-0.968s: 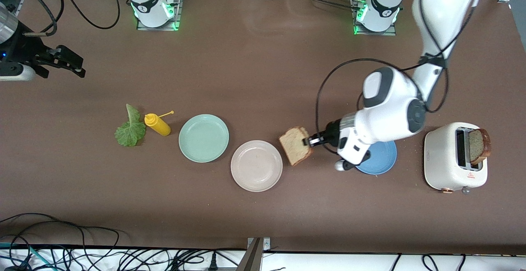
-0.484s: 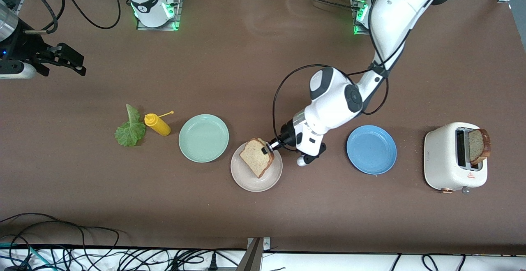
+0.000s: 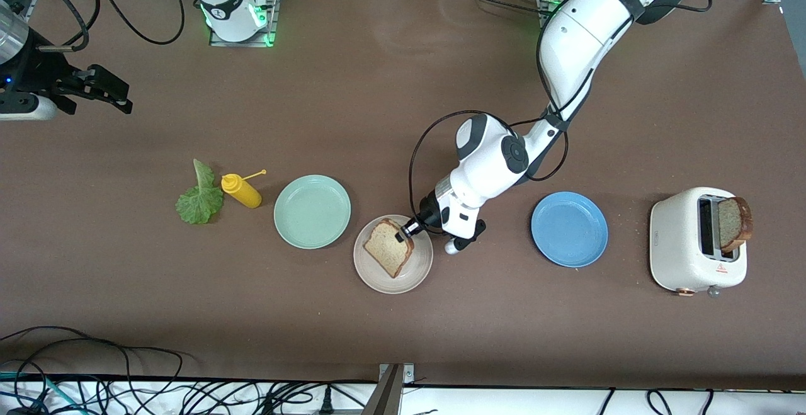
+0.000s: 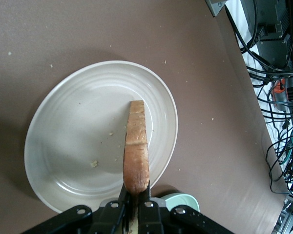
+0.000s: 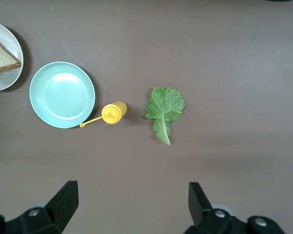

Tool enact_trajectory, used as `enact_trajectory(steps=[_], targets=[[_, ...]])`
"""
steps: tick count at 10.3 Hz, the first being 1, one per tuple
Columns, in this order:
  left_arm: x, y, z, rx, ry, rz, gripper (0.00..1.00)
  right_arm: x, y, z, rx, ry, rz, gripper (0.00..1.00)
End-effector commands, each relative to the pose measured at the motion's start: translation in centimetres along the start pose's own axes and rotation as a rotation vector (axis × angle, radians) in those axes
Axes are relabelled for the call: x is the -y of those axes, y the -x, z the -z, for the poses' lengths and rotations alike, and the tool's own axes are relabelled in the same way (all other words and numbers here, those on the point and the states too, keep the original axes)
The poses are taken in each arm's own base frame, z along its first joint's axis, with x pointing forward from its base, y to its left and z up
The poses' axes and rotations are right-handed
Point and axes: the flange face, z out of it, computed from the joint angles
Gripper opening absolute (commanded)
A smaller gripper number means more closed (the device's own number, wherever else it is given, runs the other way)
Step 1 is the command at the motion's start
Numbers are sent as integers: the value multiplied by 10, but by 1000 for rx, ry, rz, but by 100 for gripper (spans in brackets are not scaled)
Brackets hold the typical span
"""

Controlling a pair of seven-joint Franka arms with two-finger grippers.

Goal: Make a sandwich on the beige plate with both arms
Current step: 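Lower the toast onto the beige plate and open the left gripper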

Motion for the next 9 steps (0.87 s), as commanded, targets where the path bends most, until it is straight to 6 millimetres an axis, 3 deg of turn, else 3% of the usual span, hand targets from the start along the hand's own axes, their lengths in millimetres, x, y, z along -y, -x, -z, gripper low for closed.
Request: enact_trajectory(steps=[1, 2, 3, 4, 9], targets=[[-7, -2, 1, -10, 21, 16, 16, 1, 2, 6, 5, 6, -14, 100], [-8, -4, 3, -13, 22, 12, 54, 1, 2, 6, 7, 6, -17, 100], [-11, -5, 7, -19, 24, -1, 71, 1, 2, 5, 11, 6, -17, 100], [-11, -8, 10, -30, 20, -20, 99, 0, 2, 5, 11, 6, -21, 100], [-7, -18, 26, 11, -140, -102, 100, 2, 2, 5, 8, 5, -16, 100]])
